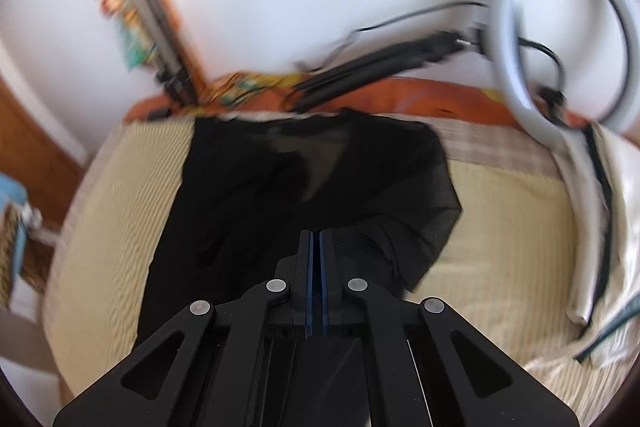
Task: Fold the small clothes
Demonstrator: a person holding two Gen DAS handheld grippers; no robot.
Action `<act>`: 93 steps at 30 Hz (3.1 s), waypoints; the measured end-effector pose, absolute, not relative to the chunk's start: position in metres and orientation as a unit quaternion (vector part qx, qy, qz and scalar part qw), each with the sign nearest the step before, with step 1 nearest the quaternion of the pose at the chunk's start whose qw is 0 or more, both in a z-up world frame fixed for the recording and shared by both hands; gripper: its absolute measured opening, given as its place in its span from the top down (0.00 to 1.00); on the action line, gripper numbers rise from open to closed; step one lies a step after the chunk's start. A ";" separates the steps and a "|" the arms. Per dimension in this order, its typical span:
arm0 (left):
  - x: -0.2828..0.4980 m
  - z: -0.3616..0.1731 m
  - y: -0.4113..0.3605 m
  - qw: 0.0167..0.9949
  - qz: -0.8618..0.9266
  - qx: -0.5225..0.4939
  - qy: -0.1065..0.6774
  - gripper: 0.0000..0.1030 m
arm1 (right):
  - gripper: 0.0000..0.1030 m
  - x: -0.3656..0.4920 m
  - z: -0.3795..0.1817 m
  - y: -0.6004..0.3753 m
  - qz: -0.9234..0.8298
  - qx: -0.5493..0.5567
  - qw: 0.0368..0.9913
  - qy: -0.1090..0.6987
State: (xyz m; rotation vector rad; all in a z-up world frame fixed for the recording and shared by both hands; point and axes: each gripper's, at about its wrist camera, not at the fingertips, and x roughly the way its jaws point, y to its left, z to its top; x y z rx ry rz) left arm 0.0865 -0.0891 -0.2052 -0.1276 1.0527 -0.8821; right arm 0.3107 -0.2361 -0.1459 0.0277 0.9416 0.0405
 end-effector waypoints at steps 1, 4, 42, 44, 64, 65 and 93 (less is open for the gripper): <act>0.087 -0.206 -0.086 0.772 -0.404 -0.061 0.487 0.99 | 0.98 0.315 -0.151 -0.228 0.022 0.003 0.889 0.457; 0.087 -0.209 -0.078 0.775 -0.393 -0.059 0.491 0.99 | 0.98 0.327 -0.168 -0.205 0.026 -0.021 0.882 0.469; 0.103 -0.207 0.105 0.840 -0.216 -0.168 0.469 0.99 | 1.00 0.360 -0.146 -0.281 0.034 0.141 0.890 0.433; 0.105 -0.209 0.105 0.840 -0.215 -0.166 0.469 0.99 | 1.00 0.366 -0.139 -0.275 0.043 0.154 0.890 0.428; 0.091 -0.203 0.082 0.830 -0.223 -0.170 0.482 0.79 | 0.71 0.340 -0.110 -0.249 0.083 0.131 0.879 0.451; 0.088 -0.204 0.082 0.828 -0.225 -0.173 0.484 0.64 | 0.71 0.315 -0.104 -0.256 0.088 0.132 0.880 0.448; 0.053 -0.217 0.044 0.801 -0.238 -0.177 0.520 0.98 | 0.95 -0.007 -0.224 -0.207 0.127 0.039 0.831 0.541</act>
